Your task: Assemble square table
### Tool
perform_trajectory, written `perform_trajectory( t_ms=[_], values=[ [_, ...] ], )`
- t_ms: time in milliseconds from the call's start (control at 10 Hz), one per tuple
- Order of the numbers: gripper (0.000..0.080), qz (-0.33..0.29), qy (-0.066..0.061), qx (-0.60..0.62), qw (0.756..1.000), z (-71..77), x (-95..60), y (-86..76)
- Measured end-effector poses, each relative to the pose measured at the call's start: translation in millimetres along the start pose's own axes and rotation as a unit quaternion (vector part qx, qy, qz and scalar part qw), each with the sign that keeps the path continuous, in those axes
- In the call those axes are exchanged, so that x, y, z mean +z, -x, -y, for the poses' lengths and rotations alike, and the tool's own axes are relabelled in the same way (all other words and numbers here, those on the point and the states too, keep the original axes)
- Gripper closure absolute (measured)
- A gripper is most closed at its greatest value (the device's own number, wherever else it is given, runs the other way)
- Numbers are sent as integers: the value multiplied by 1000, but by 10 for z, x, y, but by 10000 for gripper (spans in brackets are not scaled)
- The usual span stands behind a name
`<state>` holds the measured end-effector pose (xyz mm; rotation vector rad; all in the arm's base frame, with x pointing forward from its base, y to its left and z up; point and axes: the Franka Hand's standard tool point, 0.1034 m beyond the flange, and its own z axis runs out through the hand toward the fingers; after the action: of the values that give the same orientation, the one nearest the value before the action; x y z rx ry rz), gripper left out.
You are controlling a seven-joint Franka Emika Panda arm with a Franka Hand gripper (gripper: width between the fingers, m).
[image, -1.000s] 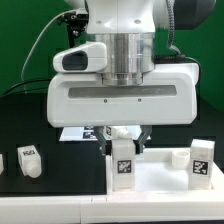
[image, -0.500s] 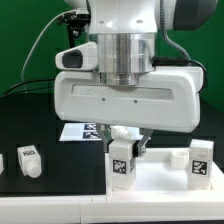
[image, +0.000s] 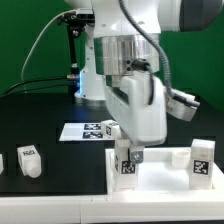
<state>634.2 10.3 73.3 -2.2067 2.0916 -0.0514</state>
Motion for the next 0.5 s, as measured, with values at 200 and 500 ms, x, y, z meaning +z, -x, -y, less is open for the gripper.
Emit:
perform_trajectory(
  t_ms=[200, 500],
  values=[
    [514, 2, -2, 19, 1000, 2, 3, 1],
    [179, -1, -5, -130, 991, -5, -13, -19]
  ],
)
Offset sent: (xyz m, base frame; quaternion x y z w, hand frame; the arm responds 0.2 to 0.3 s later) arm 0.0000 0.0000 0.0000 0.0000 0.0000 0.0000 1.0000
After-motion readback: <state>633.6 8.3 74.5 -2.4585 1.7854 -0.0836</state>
